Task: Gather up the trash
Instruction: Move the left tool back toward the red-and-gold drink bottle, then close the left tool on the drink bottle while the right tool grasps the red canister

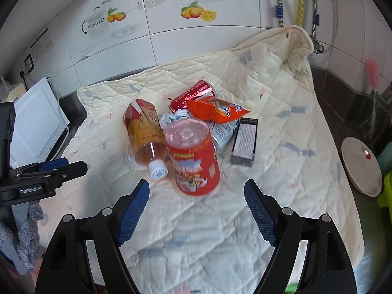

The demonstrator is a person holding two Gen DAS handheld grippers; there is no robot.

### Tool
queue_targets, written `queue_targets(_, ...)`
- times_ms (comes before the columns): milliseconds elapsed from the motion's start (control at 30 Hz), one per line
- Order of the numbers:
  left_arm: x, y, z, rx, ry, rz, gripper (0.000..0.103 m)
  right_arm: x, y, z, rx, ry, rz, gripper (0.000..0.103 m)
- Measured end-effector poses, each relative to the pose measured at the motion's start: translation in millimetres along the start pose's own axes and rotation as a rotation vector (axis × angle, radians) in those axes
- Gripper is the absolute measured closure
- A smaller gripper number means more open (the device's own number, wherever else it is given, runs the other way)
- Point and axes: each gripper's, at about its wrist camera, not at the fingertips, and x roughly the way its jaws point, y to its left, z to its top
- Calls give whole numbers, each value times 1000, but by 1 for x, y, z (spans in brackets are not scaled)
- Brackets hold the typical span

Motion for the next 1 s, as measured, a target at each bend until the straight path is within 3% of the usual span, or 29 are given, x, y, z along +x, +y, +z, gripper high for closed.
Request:
queue_targets(233,24,10,28,-66,43,-12,15,46,0,20,-9,43,-16,25)
queue_targets(500,61,17,60,-211,99,-58,13,77,1,30,6,76,-22,25)
queue_targets(600,77,18,68,-256,125,-73,13,83,1,30,4,84,-31,27)
queue_targets(733,95,21,78,-328,147,-92,13,84,1,29,11,85,-8,42)
queue_targets(1000,123,29,85,-444,199,-135,13,64,4,28,21,63,15,42)
